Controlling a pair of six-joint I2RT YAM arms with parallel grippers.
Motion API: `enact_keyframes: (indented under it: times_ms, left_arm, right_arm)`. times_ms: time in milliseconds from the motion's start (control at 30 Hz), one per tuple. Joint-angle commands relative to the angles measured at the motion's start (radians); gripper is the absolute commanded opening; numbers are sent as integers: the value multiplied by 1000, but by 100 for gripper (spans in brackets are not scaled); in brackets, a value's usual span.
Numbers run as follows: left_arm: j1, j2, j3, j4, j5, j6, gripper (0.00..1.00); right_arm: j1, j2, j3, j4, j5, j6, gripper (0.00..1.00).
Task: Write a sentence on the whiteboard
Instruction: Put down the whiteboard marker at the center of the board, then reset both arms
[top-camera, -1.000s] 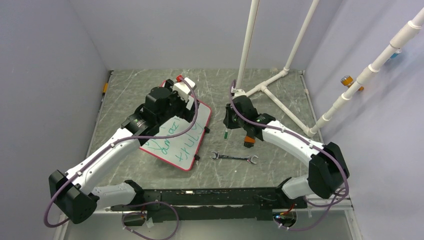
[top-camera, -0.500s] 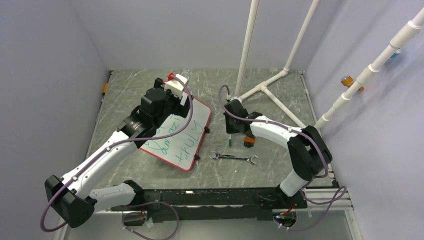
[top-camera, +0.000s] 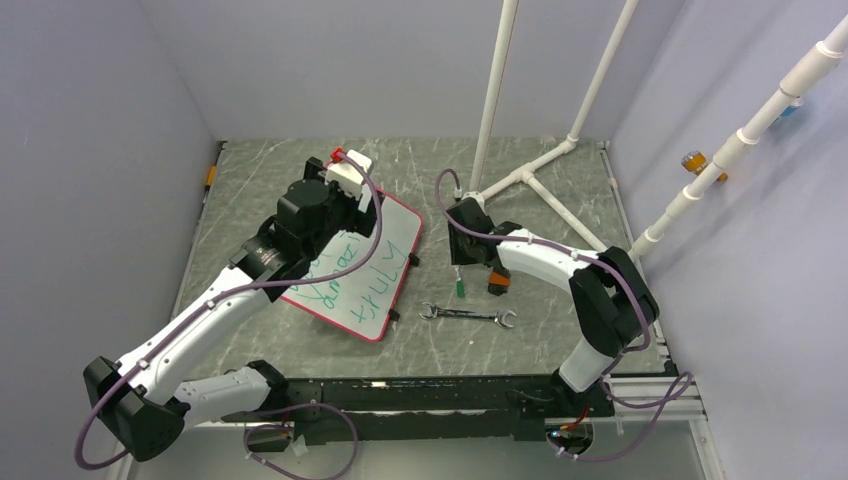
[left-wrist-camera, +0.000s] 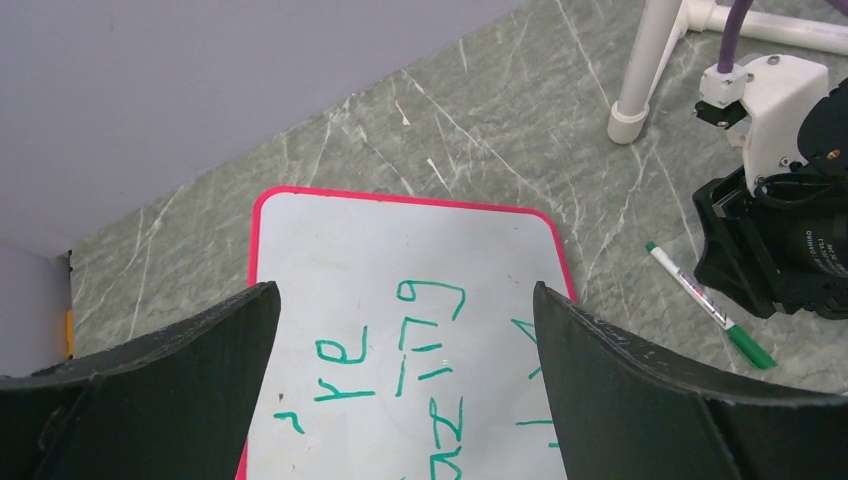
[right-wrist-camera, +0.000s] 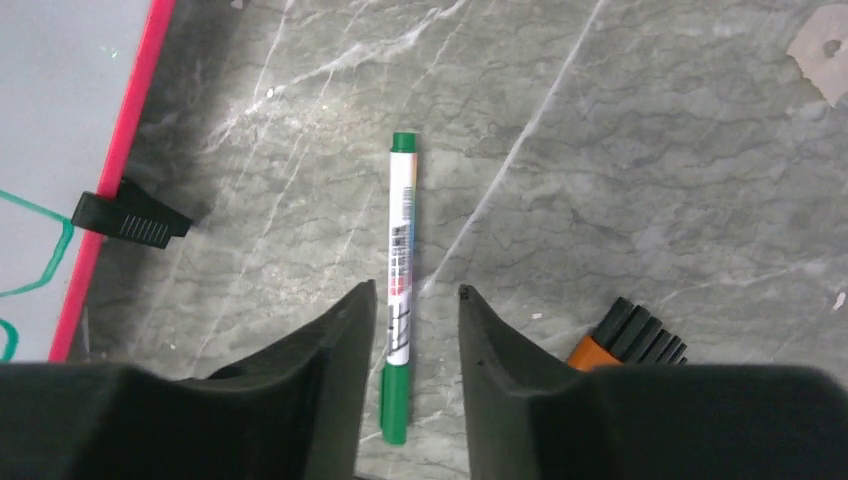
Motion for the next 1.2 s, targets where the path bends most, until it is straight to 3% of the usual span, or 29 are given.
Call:
enact_keyframes:
  times_ms: [0, 200, 267, 300, 800, 1167]
  left_arm:
    - [-8, -38, -3, 47, -23, 13, 99]
    - [-11, -45, -12, 56, -31, 20, 99]
    - [-12, -47, -15, 60, -38, 22, 99]
    - [-11, -49, -16, 63, -43, 23, 99]
    - [-18, -81, -50, 108, -85, 34, 99]
    - [-33, -104, -67, 131, -122, 55, 99]
  right_arm:
    - [-5, -14, 11, -11, 62, -11, 43]
    - [-6, -61, 4, -13, 68, -21, 66]
    - [-6, -95, -15, 10, 48, -44, 93]
    - [-6, -115, -27, 23, 42, -53, 99]
    - [-5, -584, -231, 250, 98, -123, 100]
    - [-5, -783, -348, 405, 61, -141, 100]
